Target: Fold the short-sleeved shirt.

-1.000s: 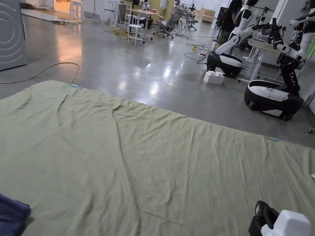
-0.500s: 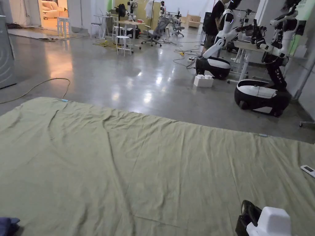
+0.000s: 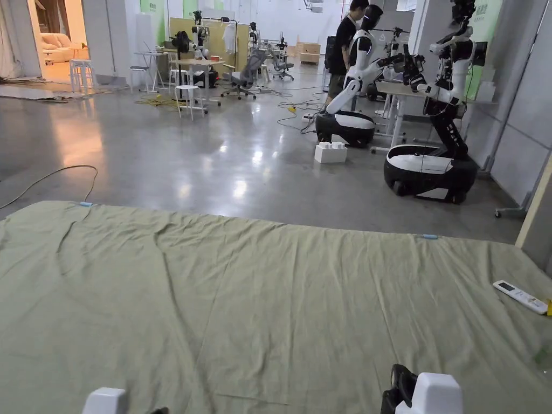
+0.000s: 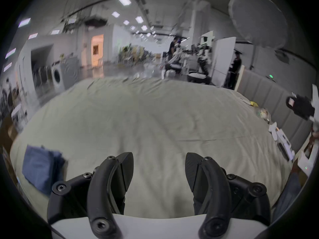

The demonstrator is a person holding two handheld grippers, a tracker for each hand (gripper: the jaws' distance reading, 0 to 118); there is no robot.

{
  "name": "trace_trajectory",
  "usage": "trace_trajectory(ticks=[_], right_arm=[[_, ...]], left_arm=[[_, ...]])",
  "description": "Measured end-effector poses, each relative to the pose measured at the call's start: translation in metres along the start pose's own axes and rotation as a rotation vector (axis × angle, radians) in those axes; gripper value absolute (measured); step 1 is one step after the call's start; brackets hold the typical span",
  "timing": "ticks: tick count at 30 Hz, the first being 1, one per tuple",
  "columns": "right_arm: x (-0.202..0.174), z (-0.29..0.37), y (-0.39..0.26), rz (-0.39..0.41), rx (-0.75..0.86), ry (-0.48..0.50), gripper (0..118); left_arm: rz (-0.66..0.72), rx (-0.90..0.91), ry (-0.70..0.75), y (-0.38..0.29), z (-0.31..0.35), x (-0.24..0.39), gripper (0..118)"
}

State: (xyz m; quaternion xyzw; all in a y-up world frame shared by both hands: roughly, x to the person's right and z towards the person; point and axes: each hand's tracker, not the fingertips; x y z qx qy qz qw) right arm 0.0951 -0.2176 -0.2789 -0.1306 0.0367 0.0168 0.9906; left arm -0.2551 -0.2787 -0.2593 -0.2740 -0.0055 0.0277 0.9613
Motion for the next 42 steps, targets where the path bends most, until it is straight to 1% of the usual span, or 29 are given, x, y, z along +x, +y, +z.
trace_trajectory(ticks=[1,3,4,6,8,9,11,12,13,14,15,16,19,21,22,23,27,29,30,34,37,42], right_arm=[[0.002,0.000,0.000,0.000,0.002,-0.003,1],[0.005,0.002,0.001,0.001,0.006,-0.016,1],[0.007,0.003,0.002,-0.001,0.010,-0.022,1],[0.010,0.004,0.004,-0.016,0.015,-0.031,1],[0.011,0.006,0.005,-0.018,0.024,-0.040,1],[0.011,0.007,0.006,-0.018,0.026,-0.044,1],[0.010,0.009,0.007,-0.019,0.035,-0.041,1],[0.008,0.009,0.007,-0.015,0.040,-0.041,1],[0.005,0.010,0.008,-0.005,0.048,-0.041,1],[0.003,0.010,0.008,-0.003,0.052,-0.040,1],[0.001,0.011,0.009,-0.003,0.057,-0.038,1],[-0.001,0.011,0.009,-0.003,0.058,-0.034,1],[-0.007,0.009,0.008,-0.003,0.062,-0.031,1],[-0.012,0.008,0.008,0.000,0.064,-0.030,1],[-0.012,0.008,0.009,-0.011,0.064,-0.021,1],[-0.013,0.008,0.009,-0.045,0.052,-0.008,1],[-0.020,0.008,0.013,0.006,0.089,-0.017,1],[-0.018,0.008,0.013,-0.020,0.082,-0.014,1],[-0.019,0.008,0.013,-0.018,0.081,-0.016,1],[-0.020,0.009,0.015,0.033,0.096,-0.032,1],[-0.018,0.008,0.014,0.039,0.097,-0.027,1],[-0.017,0.009,0.014,0.028,0.097,-0.027,1]], left_arm=[[-0.058,0.037,0.009,0.000,0.002,0.017,63],[-0.114,0.093,0.037,0.004,0.005,0.040,63],[-0.114,0.136,0.048,0.009,0.012,0.056,63],[-0.065,0.187,0.051,0.018,0.018,0.067,63],[-0.047,0.227,0.082,0.026,0.022,0.075,60],[-0.072,0.254,0.098,0.029,0.024,0.078,56],[-0.098,0.275,0.131,0.033,0.025,0.083,38],[-0.113,0.283,0.139,0.035,0.025,0.083,27],[-0.117,0.286,0.134,0.038,0.027,0.084,20],[-0.114,0.293,0.129,0.040,0.029,0.083,20],[-0.105,0.301,0.126,0.043,0.031,0.083,17],[-0.086,0.313,0.125,0.046,0.034,0.082,9],[-0.059,0.328,0.120,0.053,0.039,0.081,9],[-0.028,0.332,0.077,0.059,0.042,0.077,9],[0.002,0.325,0.050,0.062,0.043,0.078,6],[-0.003,0.329,0.064,0.064,0.042,0.080,6],[0.007,0.342,0.058,0.069,0.044,0.080,6],[0.024,0.343,0.058,0.070,0.044,0.079,6],[0.027,0.339,0.065,0.070,0.043,0.080,6],[0.061,0.328,0.066,0.069,0.042,0.078,6],[0.057,0.325,0.070,0.067,0.041,0.078,6],[0.057,0.322,0.073,0.067,0.042,0.078,6]])
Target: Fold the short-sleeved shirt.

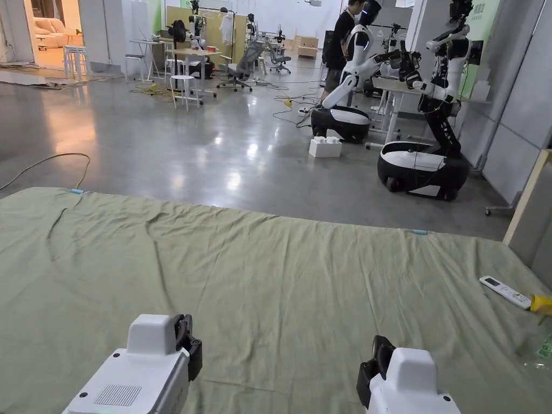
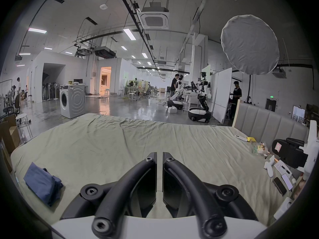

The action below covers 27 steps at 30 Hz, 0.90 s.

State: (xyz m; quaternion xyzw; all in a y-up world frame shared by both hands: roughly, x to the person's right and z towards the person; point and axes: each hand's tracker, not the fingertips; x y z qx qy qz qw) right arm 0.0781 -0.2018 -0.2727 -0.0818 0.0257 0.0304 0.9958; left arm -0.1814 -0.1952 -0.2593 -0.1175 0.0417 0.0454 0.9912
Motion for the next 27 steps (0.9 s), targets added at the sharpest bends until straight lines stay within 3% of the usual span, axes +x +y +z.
trace_trajectory(ticks=[11,12,13,15,16,17,18,23,27], right_arm=[[-0.0030,-0.0011,-0.0053,0.011,-0.022,-0.017,3],[-0.0029,-0.0011,-0.0056,0.011,-0.025,-0.017,9],[-0.0028,-0.0012,-0.0061,0.007,-0.027,-0.016,24],[-0.0031,-0.0014,-0.0071,0.002,-0.030,-0.020,48],[-0.0037,-0.0014,-0.0076,0.001,-0.030,-0.029,59],[-0.0042,-0.0015,-0.0072,0.006,-0.028,-0.041,65],[-0.0043,-0.0014,-0.0069,0.010,-0.028,-0.047,70],[-0.0042,-0.0013,-0.0044,0.007,-0.029,-0.062,104],[-0.0037,0.0016,-0.0018,-0.018,-0.024,-0.046,106]], left_arm=[[0.003,-0.003,0.016,-0.0003,0.0008,-0.0033,6],[0.002,-0.007,0.019,-0.0003,0.0006,-0.0034,6],[-0.002,-0.012,0.021,-0.0004,0.0003,-0.0035,8],[-0.017,-0.009,0.029,-0.0020,0.0005,-0.0030,29],[-0.027,-0.004,0.034,-0.0031,0.0009,-0.0025,52],[-0.035,-0.001,0.031,-0.0039,0.0015,-0.0025,68],[-0.043,0.004,0.029,-0.0049,0.0024,-0.0020,76],[-0.107,0.031,0.045,-0.0046,0.0045,0.0019,83],[-0.107,0.049,0.063,-0.0036,0.0045,0.0018,99]])
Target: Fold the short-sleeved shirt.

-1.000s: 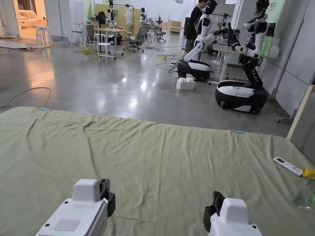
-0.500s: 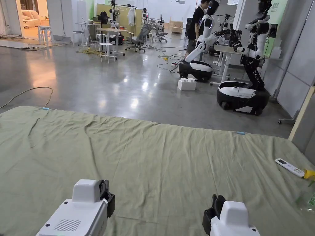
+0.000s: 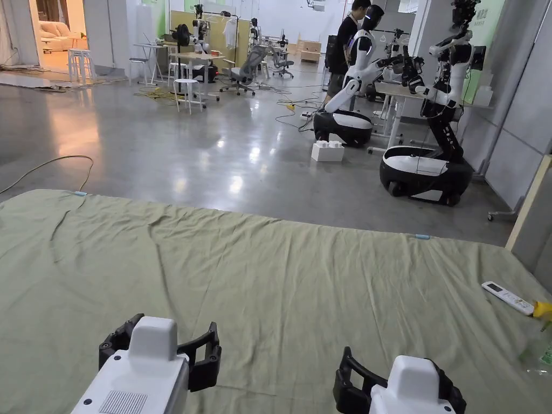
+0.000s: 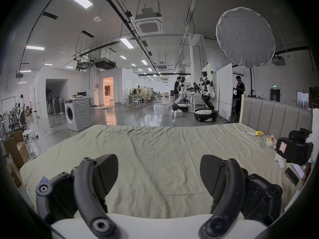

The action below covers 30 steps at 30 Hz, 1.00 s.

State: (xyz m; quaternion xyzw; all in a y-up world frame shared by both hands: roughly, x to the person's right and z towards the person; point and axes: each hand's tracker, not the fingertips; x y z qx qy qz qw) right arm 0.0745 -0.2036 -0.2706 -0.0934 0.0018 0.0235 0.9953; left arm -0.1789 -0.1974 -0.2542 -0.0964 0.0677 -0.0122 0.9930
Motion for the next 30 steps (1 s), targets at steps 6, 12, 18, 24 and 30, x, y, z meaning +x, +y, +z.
trace_trajectory(ticks=[6,12,18,24,30], right_arm=[[-0.001,-0.002,-0.001,-0.014,-0.008,0.009,107],[-0.011,0.002,0.006,0.099,0.025,0.014,110],[-0.013,-0.001,0.011,-0.002,-0.001,0.038,110],[-0.019,-0.006,0.012,0.034,0.003,-0.034,110],[-0.008,-0.003,0.017,-0.110,-0.040,0.058,111]], left_arm=[[-0.013,0.003,-0.001,0.003,0.002,0.001,100],[-0.002,-0.007,-0.033,0.003,0.002,-0.001,107],[-0.022,0.011,-0.022,0.003,0.001,0.002,108],[-0.023,0.039,-0.007,0.003,0.003,0.002,116],[0.016,0.030,0.009,0.004,0.001,-0.006,116]])
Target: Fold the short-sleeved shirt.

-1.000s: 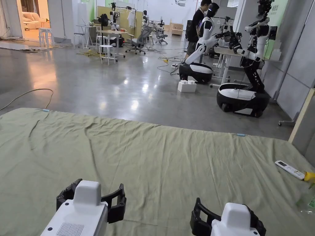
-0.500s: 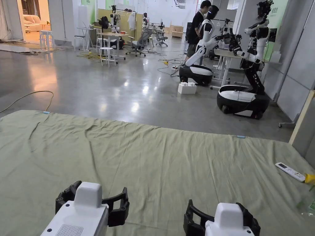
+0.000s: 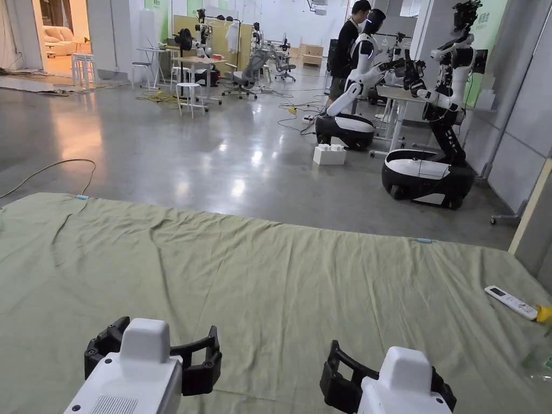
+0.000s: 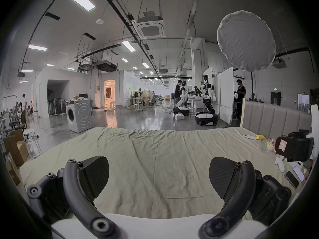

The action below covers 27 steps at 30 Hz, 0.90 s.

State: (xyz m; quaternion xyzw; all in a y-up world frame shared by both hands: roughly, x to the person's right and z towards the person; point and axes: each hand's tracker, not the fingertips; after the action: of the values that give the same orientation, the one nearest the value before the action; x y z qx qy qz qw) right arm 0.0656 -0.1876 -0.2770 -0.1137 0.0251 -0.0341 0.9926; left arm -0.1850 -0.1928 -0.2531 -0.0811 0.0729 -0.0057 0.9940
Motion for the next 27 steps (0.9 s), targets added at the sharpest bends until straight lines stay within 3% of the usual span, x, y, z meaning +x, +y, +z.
trace_trajectory(ticks=[11,18,27], right_arm=[[0.008,-0.008,0.013,-0.086,-0.089,-0.056,111],[0.003,-0.011,0.011,-0.022,-0.116,-0.093,111],[0.002,-0.016,0.006,-0.027,-0.161,-0.068,111]], left_arm=[[0.048,0.000,0.037,0.004,-0.001,-0.017,116],[0.072,-0.011,0.046,0.004,-0.002,-0.023,116],[0.076,-0.026,0.038,0.002,-0.003,-0.021,116]])
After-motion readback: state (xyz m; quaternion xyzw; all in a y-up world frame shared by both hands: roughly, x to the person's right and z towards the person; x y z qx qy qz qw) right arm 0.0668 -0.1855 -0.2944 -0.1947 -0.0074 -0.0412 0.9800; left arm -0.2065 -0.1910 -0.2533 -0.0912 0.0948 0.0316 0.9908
